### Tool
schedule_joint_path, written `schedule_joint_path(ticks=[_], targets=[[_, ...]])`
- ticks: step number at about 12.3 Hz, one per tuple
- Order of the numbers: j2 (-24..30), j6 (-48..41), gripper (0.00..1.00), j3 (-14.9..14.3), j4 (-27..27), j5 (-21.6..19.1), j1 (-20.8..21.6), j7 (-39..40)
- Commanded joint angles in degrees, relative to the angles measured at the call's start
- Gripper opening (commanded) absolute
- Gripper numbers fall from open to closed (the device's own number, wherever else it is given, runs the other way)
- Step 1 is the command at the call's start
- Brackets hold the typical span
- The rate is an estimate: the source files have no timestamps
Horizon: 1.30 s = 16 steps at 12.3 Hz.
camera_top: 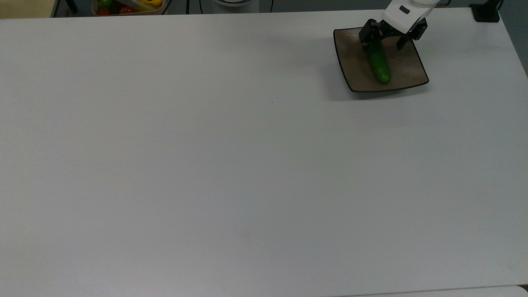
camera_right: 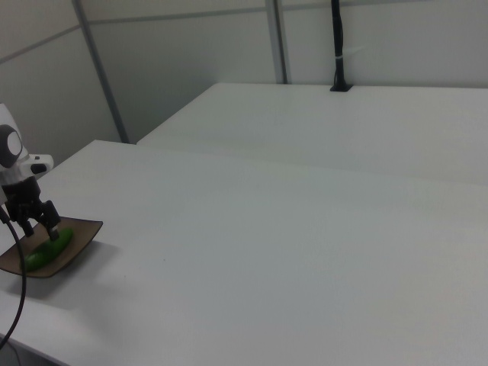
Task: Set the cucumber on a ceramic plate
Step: 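Carry the cucumber to the brown square plate and lower it on, then open the gripper to release the cucumber and raise away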
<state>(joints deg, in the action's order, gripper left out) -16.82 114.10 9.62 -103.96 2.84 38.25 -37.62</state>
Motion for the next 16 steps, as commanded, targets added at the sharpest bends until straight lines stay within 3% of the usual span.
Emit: schedule_joint_path(ticks=[1,6,9,11,16], targets=[[6.51,-6.23,1.0,0.05,0.68,0.5,-3.61,-1.84],[16.8,-13.27,1.0,-1.79,3.58,-0.11,-13.89,-1.67],[20.85,-14.6,1.0,-6.53,4.38,-0.11,-17.06,0.52],[21.73,-14.87,1.0,-8.73,4.38,-0.2,-19.69,7.44],[21.74,-14.17,1.0,-9.71,4.11,-1.34,-27.61,26.96]])
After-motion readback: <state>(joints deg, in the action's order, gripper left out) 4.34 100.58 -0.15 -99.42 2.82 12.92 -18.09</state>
